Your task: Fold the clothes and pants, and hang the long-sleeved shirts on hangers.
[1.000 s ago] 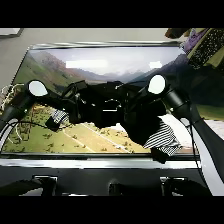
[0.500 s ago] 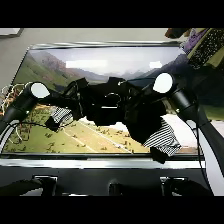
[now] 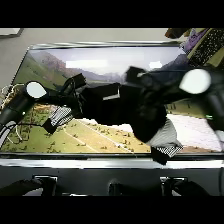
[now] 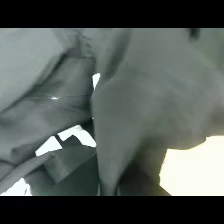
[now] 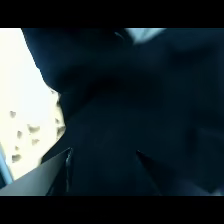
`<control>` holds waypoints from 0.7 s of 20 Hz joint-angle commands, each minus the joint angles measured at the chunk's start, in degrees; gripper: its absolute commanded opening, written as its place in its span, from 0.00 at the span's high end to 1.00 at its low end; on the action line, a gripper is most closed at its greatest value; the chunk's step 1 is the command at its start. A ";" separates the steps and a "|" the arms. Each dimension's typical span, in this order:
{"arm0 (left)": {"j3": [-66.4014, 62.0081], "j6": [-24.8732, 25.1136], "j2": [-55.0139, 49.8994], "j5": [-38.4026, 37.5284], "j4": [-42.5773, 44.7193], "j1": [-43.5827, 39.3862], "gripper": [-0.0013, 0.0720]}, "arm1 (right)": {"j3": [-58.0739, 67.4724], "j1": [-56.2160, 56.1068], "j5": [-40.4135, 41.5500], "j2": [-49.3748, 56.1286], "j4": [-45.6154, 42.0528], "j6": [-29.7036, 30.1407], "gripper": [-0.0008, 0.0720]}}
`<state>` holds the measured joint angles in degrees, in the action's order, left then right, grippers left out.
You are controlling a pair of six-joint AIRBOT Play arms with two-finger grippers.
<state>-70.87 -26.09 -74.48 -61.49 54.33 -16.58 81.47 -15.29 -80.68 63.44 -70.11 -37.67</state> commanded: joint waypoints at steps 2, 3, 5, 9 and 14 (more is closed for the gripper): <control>0.00 0.59 3.26 -0.59 -0.85 -0.09 0.94 | -0.48 16.76 -3.61 -6.86 3.02 -0.22 0.32; 0.00 0.59 4.22 -0.59 -0.85 -0.09 0.94 | -1.36 20.57 -3.48 -7.37 5.31 1.57 0.30; 0.00 0.59 5.81 -0.59 -0.85 -0.31 0.94 | -3.69 25.53 -2.71 -7.32 8.81 5.68 0.30; 0.00 0.59 8.04 -0.63 -1.05 -1.20 0.94 | -6.58 26.14 2.16 -3.56 14.05 9.90 0.30; 0.02 0.57 8.39 -3.69 -1.05 -2.25 0.94 | -6.56 26.03 5.57 3.30 25.18 21.00 0.29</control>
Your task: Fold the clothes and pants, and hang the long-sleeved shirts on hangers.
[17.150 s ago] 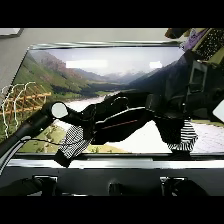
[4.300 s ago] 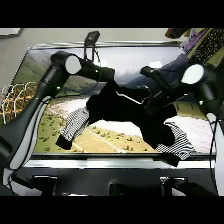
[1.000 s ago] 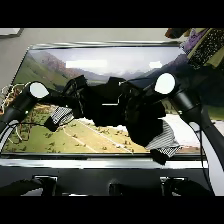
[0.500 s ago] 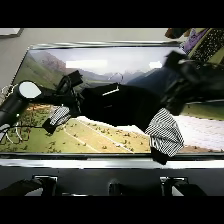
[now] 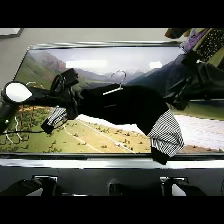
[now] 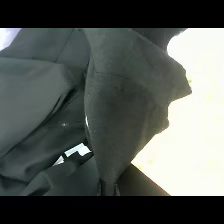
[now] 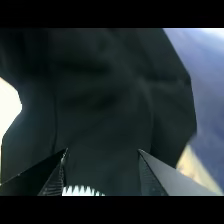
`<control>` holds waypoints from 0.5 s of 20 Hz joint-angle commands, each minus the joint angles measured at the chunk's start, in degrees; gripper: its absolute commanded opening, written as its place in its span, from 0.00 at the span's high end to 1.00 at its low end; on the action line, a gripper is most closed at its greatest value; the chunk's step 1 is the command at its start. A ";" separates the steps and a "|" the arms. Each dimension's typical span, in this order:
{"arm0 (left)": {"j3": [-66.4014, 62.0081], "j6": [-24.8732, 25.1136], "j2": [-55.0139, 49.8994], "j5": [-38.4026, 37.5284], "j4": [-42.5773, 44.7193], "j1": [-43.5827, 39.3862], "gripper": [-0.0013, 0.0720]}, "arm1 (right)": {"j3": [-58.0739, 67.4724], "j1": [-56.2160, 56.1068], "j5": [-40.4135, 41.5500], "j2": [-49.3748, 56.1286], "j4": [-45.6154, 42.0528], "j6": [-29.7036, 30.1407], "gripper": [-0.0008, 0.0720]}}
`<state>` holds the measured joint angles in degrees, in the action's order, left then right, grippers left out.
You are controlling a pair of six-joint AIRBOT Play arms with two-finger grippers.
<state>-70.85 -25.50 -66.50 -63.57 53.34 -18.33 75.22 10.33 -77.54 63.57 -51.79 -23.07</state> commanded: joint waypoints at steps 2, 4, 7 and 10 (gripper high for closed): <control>0.02 0.00 0.39 -1.53 -0.04 -0.83 0.94 | -0.31 0.42 3.15 5.14 10.36 6.40 0.24; 0.00 0.00 0.42 -1.57 -0.04 -0.81 0.94 | -0.31 0.42 2.08 6.78 11.72 7.32 0.22; 0.02 0.00 0.39 -1.55 -0.04 -0.81 0.94 | -0.31 -0.28 -0.20 8.41 12.09 8.98 0.22; 0.02 0.00 0.39 -1.55 -0.04 -0.81 0.94 | -0.31 -5.18 0.87 9.62 8.33 8.98 0.22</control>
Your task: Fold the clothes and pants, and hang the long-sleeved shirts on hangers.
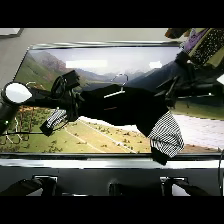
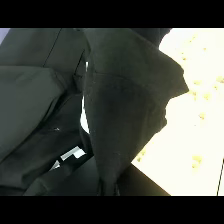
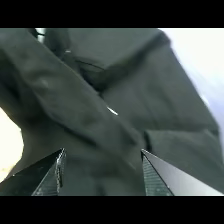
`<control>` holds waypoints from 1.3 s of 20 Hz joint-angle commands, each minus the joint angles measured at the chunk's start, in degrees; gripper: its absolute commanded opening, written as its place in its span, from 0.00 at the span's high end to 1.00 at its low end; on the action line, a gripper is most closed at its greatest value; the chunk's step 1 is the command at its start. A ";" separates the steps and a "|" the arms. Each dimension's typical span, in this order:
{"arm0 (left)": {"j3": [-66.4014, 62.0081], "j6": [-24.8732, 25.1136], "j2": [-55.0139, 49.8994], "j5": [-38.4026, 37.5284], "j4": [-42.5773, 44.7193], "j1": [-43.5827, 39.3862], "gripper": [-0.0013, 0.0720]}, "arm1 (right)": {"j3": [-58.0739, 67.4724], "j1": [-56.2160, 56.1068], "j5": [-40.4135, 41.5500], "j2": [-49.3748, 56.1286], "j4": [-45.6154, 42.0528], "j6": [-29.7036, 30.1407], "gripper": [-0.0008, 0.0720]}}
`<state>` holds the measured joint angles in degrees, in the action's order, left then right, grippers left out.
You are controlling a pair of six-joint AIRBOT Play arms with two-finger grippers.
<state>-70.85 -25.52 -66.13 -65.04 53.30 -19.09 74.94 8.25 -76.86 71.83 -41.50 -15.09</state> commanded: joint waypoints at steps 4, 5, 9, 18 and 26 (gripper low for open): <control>0.02 0.04 0.02 -0.09 0.00 -0.04 0.94 | -0.02 -8.15 6.54 2.71 -7.32 0.98 0.23; 0.02 0.04 0.02 -0.09 0.00 -0.04 0.94 | -0.02 -8.76 8.57 2.71 -7.30 0.98 0.23; 0.02 0.04 0.02 -0.07 0.00 -0.04 0.94 | 0.28 -9.11 10.86 2.38 -6.91 0.76 0.23; 0.02 0.04 0.02 -0.07 0.00 -0.04 0.94 | 0.28 -9.11 3.50 2.10 -7.37 0.98 0.89; 0.02 -4.13 0.02 1.92 0.04 0.09 0.66 | 0.28 -9.09 1.14 -3.04 -15.72 -12.31 0.95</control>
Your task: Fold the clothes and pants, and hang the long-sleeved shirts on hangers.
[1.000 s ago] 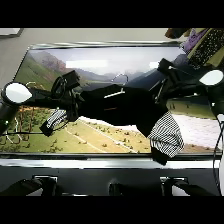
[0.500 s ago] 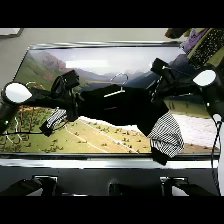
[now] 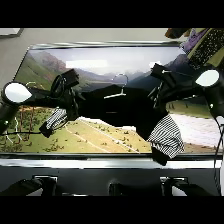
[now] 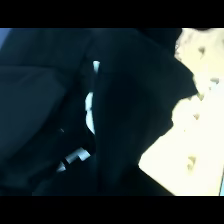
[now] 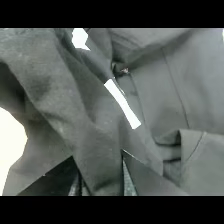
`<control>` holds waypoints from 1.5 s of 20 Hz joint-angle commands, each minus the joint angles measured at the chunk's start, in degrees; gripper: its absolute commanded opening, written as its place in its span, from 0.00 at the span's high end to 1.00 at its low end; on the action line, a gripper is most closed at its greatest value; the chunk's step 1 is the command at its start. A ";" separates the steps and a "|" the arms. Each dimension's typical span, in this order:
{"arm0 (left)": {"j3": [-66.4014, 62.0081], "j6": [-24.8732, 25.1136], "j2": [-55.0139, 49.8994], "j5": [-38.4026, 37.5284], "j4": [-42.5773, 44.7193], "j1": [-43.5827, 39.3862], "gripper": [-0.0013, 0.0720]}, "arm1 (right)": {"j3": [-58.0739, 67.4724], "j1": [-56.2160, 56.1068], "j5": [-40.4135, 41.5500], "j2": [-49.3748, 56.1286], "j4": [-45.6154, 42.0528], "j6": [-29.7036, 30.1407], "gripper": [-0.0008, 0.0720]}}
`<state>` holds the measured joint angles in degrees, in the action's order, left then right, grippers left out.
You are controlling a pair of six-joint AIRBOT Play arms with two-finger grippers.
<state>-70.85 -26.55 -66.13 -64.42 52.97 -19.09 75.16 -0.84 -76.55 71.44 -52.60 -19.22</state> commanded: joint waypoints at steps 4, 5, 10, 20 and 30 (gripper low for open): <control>0.02 -20.55 0.02 17.46 0.39 0.09 0.14 | 0.07 0.00 0.92 -9.99 -9.79 -13.51 0.95; 0.02 -24.63 0.02 22.62 0.39 0.09 0.14 | 0.07 0.00 1.01 -12.15 -11.50 -15.65 0.95; -0.07 -48.04 0.04 37.51 0.35 0.07 0.15 | 0.07 0.00 0.68 -22.71 -28.39 -31.50 0.95; -0.04 -59.19 0.87 29.31 0.33 -4.48 0.16 | 0.11 0.00 -12.24 -42.16 -64.37 -79.08 0.95; -0.04 -59.21 0.94 29.33 0.35 -8.96 0.17 | 11.69 0.00 -11.67 -27.63 -87.54 -100.83 0.95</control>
<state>-70.85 -85.73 -65.23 -35.07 53.28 -27.53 82.96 -0.82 -90.13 37.19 -132.49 -115.13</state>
